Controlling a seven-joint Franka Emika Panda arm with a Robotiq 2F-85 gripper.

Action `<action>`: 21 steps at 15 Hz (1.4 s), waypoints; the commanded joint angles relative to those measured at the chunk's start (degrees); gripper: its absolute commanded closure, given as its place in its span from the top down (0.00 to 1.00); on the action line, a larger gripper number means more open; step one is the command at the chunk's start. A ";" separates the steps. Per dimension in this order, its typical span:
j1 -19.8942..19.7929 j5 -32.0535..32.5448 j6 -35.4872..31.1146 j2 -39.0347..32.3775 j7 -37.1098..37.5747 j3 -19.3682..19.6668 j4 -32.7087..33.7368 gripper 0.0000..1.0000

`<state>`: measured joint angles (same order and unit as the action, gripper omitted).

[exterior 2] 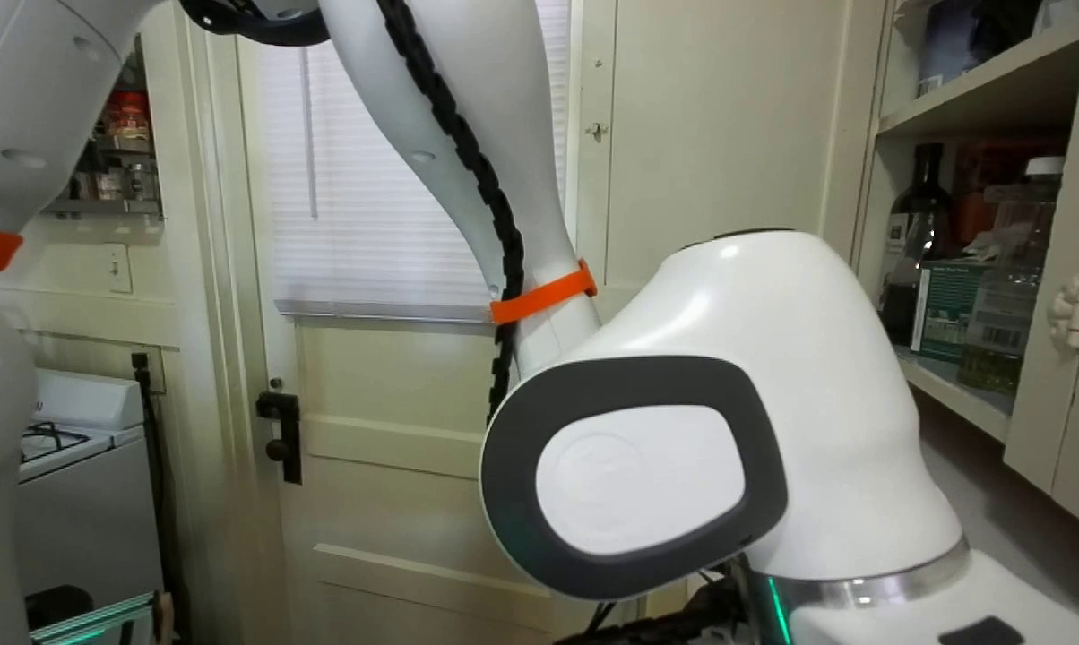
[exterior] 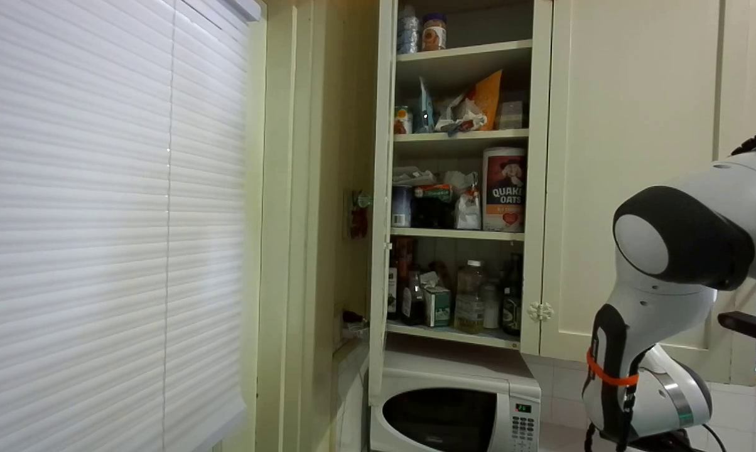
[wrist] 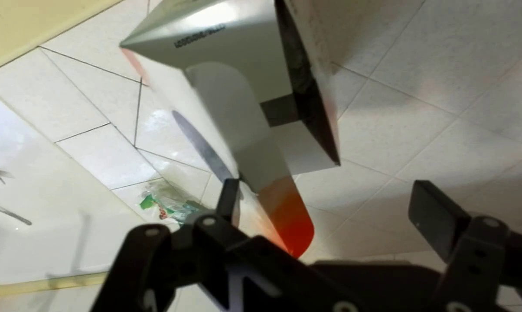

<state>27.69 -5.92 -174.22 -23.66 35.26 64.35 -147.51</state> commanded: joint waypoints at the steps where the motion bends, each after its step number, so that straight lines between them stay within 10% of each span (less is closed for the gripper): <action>1: -8.96 -1.89 -1.90 5.95 -6.07 -9.19 -0.39 1.00; 14: -35.66 -4.33 0.80 7.70 -14.97 -37.40 1.74 1.00; 21: -25.62 2.62 1.91 10.48 -7.91 -24.21 0.02 1.00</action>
<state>-3.74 -7.15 -174.58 -15.16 23.30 32.53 -145.86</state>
